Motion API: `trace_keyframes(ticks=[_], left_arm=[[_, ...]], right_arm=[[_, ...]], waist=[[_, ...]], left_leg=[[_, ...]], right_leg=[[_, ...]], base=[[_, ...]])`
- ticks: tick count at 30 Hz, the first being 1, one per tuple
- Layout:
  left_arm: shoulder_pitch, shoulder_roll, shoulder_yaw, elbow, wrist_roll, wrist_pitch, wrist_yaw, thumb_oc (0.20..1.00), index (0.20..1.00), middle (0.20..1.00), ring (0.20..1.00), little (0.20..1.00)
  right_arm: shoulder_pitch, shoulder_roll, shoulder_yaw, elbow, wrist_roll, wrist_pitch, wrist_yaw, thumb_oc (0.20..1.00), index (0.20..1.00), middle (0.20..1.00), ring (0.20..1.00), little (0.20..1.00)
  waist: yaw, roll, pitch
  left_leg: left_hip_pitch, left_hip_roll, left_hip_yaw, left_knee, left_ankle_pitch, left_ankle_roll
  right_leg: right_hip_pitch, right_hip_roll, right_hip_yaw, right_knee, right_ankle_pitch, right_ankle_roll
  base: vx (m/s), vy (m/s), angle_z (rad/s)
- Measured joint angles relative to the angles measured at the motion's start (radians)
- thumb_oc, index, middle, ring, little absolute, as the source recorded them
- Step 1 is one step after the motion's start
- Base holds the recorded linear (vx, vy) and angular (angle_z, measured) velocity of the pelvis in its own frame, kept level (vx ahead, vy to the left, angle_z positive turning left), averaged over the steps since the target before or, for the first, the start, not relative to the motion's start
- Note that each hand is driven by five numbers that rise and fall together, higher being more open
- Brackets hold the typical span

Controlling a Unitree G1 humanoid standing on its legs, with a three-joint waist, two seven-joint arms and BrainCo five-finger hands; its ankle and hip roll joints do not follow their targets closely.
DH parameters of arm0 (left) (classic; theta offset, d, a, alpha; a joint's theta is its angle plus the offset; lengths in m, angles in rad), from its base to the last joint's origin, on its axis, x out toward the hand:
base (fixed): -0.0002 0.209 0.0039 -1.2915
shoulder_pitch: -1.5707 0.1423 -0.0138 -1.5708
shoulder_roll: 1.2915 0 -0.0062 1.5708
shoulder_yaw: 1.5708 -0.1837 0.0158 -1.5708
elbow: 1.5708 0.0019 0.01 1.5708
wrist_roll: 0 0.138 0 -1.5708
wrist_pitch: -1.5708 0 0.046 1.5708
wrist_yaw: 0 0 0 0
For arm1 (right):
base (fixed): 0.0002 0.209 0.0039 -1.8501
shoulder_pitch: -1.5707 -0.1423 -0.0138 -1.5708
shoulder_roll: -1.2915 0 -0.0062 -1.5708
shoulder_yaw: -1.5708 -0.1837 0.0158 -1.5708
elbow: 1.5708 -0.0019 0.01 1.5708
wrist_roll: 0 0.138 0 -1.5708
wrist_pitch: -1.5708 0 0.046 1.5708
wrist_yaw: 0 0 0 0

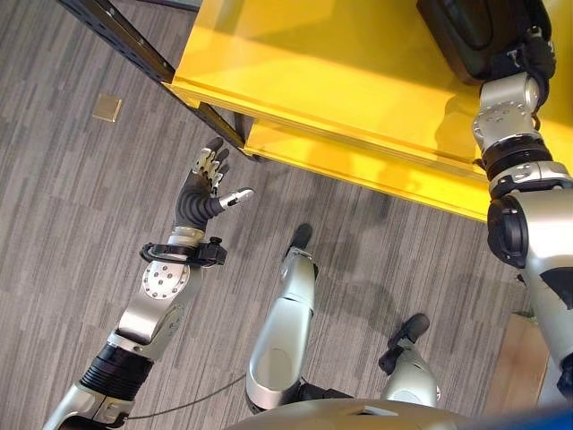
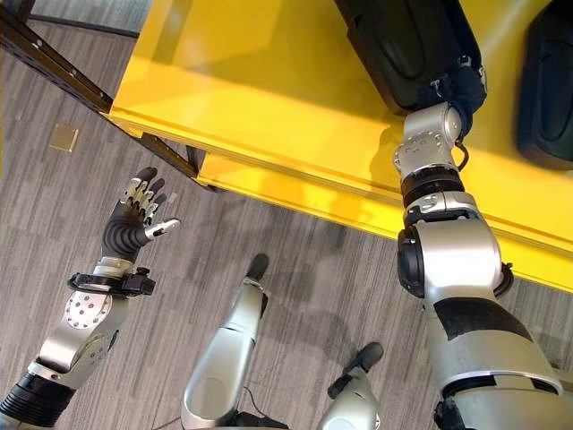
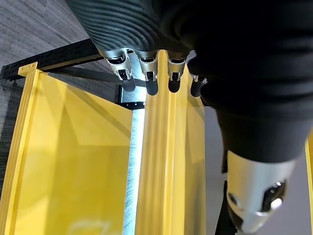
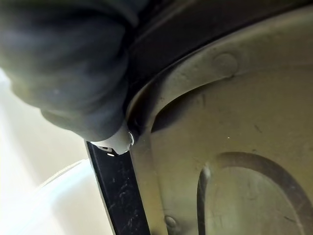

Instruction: Move parts from the plastic box to the shelf.

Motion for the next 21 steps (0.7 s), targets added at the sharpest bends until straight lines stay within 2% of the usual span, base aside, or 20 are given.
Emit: trace_keyframes(ticks=[3,8,15,21], left_arm=[[-0.003,-0.001,-0.014,0.001,0.000,-0.001,0.013,1.000,1.000,1.000,1.000,1.000],[0.003,-0.002,-0.024,0.009,0.001,-0.001,0.016,1.000,1.000,1.000,1.000,1.000],[0.004,-0.002,-0.032,0.009,0.000,-0.001,0.030,1.000,1.000,1.000,1.000,1.000],[0.000,-0.015,-0.055,0.009,0.000,-0.001,0.059,1.000,1.000,1.000,1.000,1.000]], right_arm=[[0.001,0.030,-0.025,0.001,0.031,-0.023,-0.012,0.200,0.200,0.200,0.200,0.200],[0.015,0.146,-0.057,-0.002,0.071,-0.073,-0.046,0.200,0.200,0.200,0.200,0.200],[0.016,0.273,-0.063,-0.050,0.101,-0.103,-0.063,0.200,0.200,0.200,0.200,0.200],[0.065,0.415,-0.095,-0.159,0.111,-0.171,-0.090,0.200,0.200,0.200,0.200,0.200]], waist=[[0.003,0.007,-0.019],[0.003,0.010,-0.072],[0.002,0.010,-0.074],[-0.002,0.010,-0.076]], left_leg=[[0.000,-0.001,-0.002,-0.001,0.000,0.000],[-0.005,-0.005,-0.002,-0.002,-0.001,0.000],[-0.006,-0.006,-0.002,0.000,-0.001,0.000],[-0.006,-0.006,-0.001,0.007,-0.002,0.002]], right_leg=[[0.000,-0.001,-0.002,-0.002,0.000,0.000],[0.002,-0.001,-0.005,-0.017,0.002,-0.002],[0.002,-0.001,-0.005,-0.015,0.003,-0.004],[0.002,-0.001,-0.005,-0.013,0.003,-0.005]], base=[[0.00,-0.001,0.02],[0.00,0.000,0.00],[0.00,0.000,0.00],[0.00,0.000,0.00]])
